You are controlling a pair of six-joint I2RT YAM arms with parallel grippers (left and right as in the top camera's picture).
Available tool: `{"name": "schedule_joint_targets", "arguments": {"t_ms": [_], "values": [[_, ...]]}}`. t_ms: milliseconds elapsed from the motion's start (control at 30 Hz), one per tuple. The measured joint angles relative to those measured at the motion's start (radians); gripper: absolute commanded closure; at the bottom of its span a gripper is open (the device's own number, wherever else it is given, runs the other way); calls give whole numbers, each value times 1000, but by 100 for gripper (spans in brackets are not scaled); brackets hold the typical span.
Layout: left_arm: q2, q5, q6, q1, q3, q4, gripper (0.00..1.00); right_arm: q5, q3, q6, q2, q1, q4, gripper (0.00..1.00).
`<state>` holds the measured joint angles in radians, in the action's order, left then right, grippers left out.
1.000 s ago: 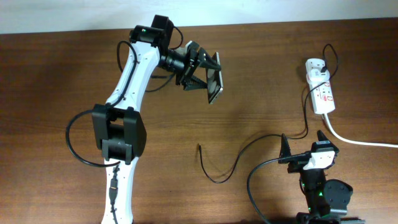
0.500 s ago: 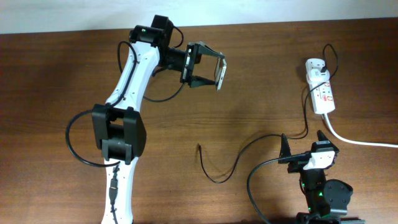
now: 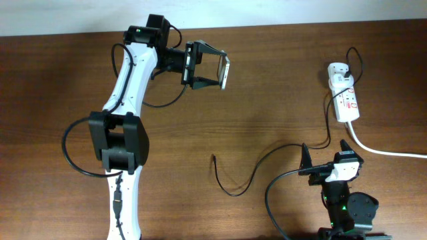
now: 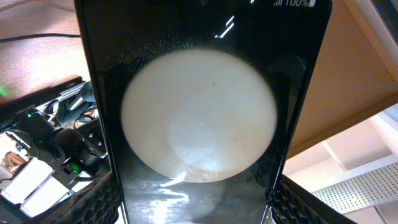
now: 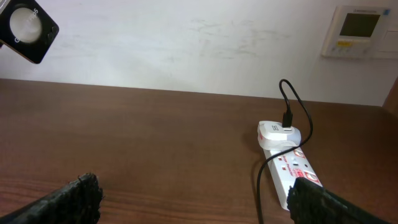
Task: Plug charger to phone and switch on socket
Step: 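Lift the phone with the left gripper and tilt it upright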
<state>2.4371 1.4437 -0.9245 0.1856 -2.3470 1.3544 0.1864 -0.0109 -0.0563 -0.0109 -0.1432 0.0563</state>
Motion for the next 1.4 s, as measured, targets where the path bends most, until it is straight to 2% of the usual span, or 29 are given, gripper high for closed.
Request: {"name": "schedule_joint_targets", "arguments": {"t_ms": [467, 600, 667, 733, 833, 933, 1067, 1133, 1233, 1333, 1400], "values": [[0, -4, 0, 0, 0, 0, 100, 0, 0, 0, 0, 0, 0, 1], [0, -57, 6, 0, 0, -61, 100, 0, 0, 0, 0, 0, 0, 1], [0, -106, 60, 0, 0, -64, 100, 0, 0, 0, 0, 0, 0, 1], [0, -129, 176, 0, 0, -80, 100, 0, 0, 1, 0, 0, 0, 1], [0, -156, 349, 0, 0, -142, 100, 0, 0, 0, 0, 0, 0, 1], [0, -230, 432, 0, 0, -255, 100, 0, 0, 0, 0, 0, 0, 1], [1, -236, 438, 0, -1, -338, 100, 0, 0, 0, 0, 0, -9, 1], [1, -213, 418, -3, -1, -346, 100, 10, 0, 13, 0, 0, -66, 1], [2, -152, 374, -30, -1, -346, 100, 19, -5, 103, 0, 0, -80, 1], [2, -117, 327, -76, -1, -346, 100, 22, -114, 148, -39, 0, 19, 1], [2, -110, 298, -84, -1, -345, 100, 23, -215, 158, -128, 0, 101, 1]]}}
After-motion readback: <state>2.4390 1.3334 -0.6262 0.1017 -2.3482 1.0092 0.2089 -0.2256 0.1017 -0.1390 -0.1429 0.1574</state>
